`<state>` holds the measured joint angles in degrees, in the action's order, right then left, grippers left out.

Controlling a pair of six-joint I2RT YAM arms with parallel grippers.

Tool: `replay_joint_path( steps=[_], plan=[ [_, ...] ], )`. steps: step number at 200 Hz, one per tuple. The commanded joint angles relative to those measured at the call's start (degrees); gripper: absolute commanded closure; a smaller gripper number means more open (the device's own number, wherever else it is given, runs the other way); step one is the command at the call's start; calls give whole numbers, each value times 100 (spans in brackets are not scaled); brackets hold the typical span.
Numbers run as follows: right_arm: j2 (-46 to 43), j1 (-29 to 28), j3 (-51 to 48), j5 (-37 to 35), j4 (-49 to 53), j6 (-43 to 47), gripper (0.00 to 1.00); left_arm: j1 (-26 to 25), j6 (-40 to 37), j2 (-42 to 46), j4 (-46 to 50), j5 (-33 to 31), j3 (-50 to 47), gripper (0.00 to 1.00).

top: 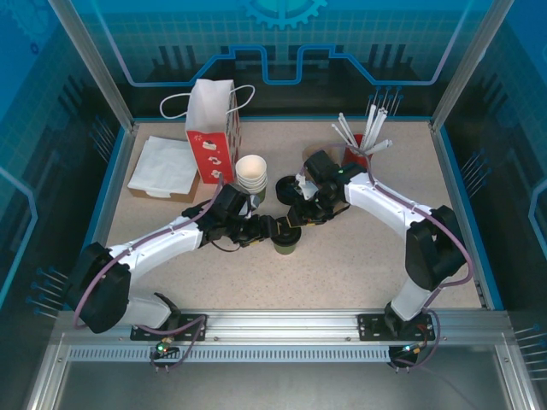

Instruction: Pack the takeout coffee

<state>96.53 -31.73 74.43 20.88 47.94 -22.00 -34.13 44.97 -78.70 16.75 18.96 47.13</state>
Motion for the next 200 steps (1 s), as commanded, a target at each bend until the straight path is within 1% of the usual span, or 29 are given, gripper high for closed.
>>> replay_joint_path(
  steps=[1, 28, 57, 93, 121, 139, 170, 186, 200],
  plan=[
    [40, 21, -287, -331, 371, 28, 60, -15, -16, -122, 652, -310, -101, 37],
    [-132, 23, -108, -56, 104, -42, 56, -21, 11, 42, 658, -340, 100, 34],
    [-275, 19, 80, -143, 145, -76, 51, -6, 12, 185, 707, -390, 355, 27],
    [-617, 45, -80, -106, 34, -140, 37, 58, -18, 350, 765, -388, 597, 21],
    [-869, 60, -313, -70, -65, -218, 28, 207, -158, 572, 942, -512, 687, 19],
    [-923, 56, -412, 3, -34, -237, 27, 330, -176, 677, 931, -432, 659, 18],
    [-1020, 44, -597, 56, 23, -293, 28, 434, -199, 762, 970, -355, 643, 19],
    [-1091, 45, -728, 125, -31, -328, 26, 494, -182, 857, 896, -375, 594, 18],
    [-1103, 48, -823, 369, -145, -366, 23, 552, -125, 938, 799, -370, 531, 17]
  ],
)
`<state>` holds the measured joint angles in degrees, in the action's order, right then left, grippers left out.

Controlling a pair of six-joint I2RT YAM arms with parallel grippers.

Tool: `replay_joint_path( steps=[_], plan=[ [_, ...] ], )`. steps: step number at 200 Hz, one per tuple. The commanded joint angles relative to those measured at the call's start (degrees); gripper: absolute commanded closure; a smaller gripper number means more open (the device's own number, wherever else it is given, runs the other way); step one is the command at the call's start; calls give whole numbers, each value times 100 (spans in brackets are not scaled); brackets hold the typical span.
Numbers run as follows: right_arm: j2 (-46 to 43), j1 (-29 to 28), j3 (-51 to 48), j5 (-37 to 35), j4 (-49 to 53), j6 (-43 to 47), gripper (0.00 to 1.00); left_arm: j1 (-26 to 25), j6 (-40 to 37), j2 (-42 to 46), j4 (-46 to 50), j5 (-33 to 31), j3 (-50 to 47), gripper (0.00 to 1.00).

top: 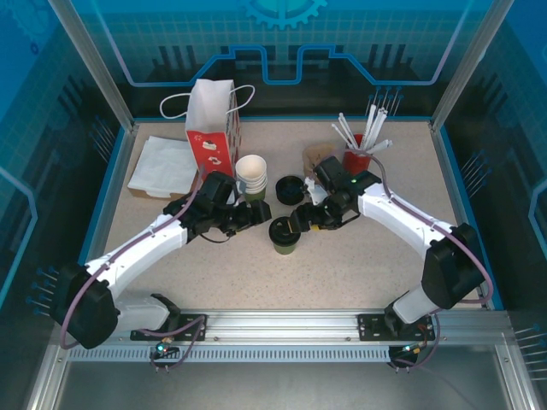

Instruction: Pack the takeout coffee

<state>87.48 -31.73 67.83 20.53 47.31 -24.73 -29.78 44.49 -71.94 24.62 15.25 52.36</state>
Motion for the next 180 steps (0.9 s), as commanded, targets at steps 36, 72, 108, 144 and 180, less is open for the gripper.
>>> replay_joint_path(
  steps=[36, 72, 108, 144, 180],
  plan=[
    [-153, -24, -278, 532, -177, -218, 23, 192, 85, 163, -382, 576, -184, 18],
    [-102, -35, -324, 429, -130, -250, 30, 176, 44, -215, -523, 865, -235, 19],
    [0, -55, -264, 388, -246, -349, 32, 96, -119, -572, -489, 941, -214, 20],
    [98, -68, -226, 312, -178, -330, 34, -43, -177, -818, -492, 923, -243, 24],
    [146, -58, -262, 243, -229, -404, 37, -123, -187, -909, -494, 918, -304, 28]
  ],
)
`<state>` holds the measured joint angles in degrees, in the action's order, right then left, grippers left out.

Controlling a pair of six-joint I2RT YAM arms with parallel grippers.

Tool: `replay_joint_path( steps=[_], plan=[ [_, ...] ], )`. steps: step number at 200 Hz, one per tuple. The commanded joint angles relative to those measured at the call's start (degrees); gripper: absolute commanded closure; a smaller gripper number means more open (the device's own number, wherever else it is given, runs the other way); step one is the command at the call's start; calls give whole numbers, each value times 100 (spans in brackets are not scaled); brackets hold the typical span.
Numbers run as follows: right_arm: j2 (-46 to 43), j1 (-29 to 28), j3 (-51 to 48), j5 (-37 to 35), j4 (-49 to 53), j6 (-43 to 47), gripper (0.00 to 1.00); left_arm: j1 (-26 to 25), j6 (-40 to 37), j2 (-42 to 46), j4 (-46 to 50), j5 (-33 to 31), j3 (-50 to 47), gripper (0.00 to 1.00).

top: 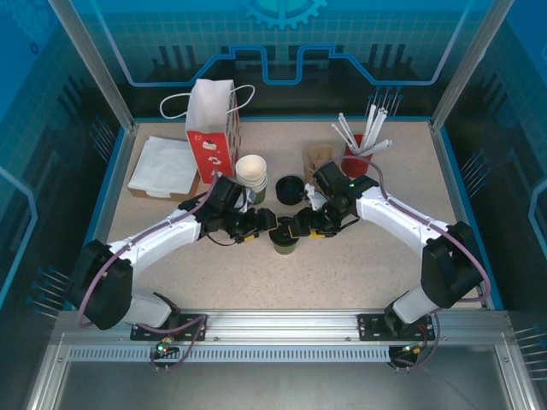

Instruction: Pack the takeout coffee

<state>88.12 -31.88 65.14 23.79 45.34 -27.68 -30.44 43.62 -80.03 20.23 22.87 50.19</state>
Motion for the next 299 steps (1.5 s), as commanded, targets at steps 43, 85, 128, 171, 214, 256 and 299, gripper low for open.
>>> replay_joint_path(
  steps=[43, 85, 128, 171, 214, 256, 299],
  plan=[
    [205, -55, 7, -189, 36, -88, 40, -100, -159, -184, 51, 31, -106, 30],
    [346, -98, 6, -313, 173, -24, 42, -124, -191, -241, 147, -107, -133, 30],
    [532, -148, -9, -580, 545, 84, 44, -151, -193, -247, 172, -170, -167, 30],
    [775, -269, -36, -901, 904, 196, 46, -164, -171, -246, 209, -224, -193, 30],
    [880, -372, -190, -1209, 1059, 236, 48, -164, -166, -234, 248, -275, -242, 30],
    [887, -407, -246, -1412, 1067, 219, 49, -164, -167, -237, 275, -310, -260, 30],
    [1036, -407, -114, -1593, 1156, 246, 51, -164, -168, -277, 261, -310, -237, 30]
  ],
)
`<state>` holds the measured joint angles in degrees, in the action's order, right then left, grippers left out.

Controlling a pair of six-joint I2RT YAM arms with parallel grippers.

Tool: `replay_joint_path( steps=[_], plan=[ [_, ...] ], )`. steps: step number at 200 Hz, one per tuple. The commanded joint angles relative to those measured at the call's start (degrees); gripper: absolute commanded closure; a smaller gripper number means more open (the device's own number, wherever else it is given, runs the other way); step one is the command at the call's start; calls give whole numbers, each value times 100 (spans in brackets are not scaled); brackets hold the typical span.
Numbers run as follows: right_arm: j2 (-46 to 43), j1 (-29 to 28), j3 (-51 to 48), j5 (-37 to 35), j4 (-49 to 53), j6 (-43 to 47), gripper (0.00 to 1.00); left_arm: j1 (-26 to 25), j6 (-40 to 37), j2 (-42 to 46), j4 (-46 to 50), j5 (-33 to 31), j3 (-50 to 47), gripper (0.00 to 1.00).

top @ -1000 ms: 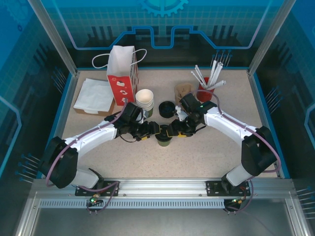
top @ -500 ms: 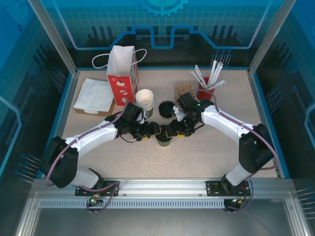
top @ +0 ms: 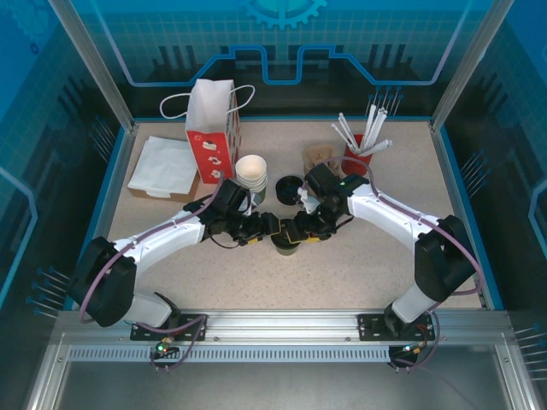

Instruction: Pack the takeout coffee

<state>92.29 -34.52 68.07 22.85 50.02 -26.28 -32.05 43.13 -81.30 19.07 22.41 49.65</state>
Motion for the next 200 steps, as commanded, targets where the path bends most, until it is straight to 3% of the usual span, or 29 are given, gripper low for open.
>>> replay_joint_path(
  steps=[1, 103, 165, 200],
  plan=[
    [621, -142, -408, -1510, 691, 110, 51, -3, -120, -154, 378, -264, -183, 30],
    [790, -142, -513, -1857, 724, 154, 52, 4, -139, -192, 403, -283, -154, 30],
    [143, -47, -137, -1130, 164, 99, 50, -8, -182, -233, 445, -220, 4, 29],
    [-185, 135, 100, -729, 39, 34, 44, -40, -176, -285, 441, -188, 166, 27]
  ],
)
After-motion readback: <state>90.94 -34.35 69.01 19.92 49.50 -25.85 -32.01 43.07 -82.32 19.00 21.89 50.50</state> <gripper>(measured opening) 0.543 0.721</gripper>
